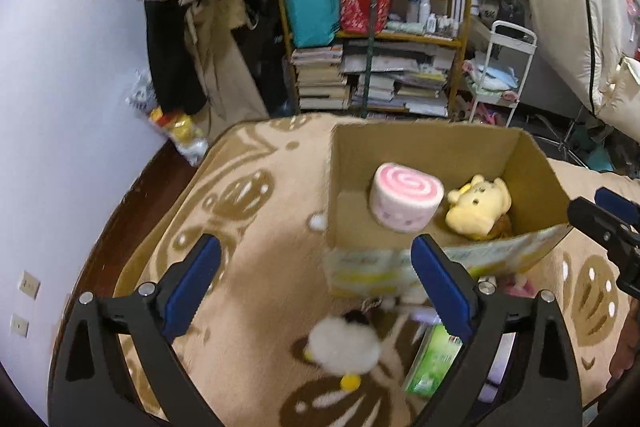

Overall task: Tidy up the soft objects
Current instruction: 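Open both tools to drop the cushion and bear into the box, then lower the left tool onto the white pompom while the right tool reaches the white-haired doll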

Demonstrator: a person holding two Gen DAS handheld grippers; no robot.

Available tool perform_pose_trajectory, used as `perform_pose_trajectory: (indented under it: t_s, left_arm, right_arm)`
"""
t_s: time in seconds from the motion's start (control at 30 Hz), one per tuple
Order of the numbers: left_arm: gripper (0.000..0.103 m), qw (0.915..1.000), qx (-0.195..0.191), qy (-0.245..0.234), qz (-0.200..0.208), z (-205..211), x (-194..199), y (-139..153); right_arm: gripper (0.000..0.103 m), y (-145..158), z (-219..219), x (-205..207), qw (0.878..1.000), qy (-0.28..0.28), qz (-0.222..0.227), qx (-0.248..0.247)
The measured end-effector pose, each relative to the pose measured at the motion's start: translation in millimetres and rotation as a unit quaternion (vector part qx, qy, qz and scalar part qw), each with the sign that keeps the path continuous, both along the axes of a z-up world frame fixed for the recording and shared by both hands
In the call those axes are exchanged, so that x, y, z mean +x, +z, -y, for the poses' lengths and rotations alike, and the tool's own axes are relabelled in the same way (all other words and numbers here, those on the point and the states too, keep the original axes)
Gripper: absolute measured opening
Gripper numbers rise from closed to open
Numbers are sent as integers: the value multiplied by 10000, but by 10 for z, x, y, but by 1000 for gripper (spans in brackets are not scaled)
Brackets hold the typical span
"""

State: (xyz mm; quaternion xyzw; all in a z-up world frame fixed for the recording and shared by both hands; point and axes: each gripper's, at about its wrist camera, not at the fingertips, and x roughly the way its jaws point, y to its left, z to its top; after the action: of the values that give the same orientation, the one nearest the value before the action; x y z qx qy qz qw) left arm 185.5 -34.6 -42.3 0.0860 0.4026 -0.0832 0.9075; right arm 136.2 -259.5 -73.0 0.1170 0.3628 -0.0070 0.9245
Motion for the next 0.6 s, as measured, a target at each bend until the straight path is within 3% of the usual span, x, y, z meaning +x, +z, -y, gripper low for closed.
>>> perform_pose_trajectory:
  t_s: [0.2, 0.6]
  left_arm:
    - [95, 9995, 245, 81, -183, -160, -63, -31]
    - [95, 9961, 600, -303, -575, -26, -172, -193]
  right_arm:
    - [92, -137, -62, -82, 9975, -47, -672, -223]
    - [93, -316, -167, -312, 9916, 77, -1288, 76]
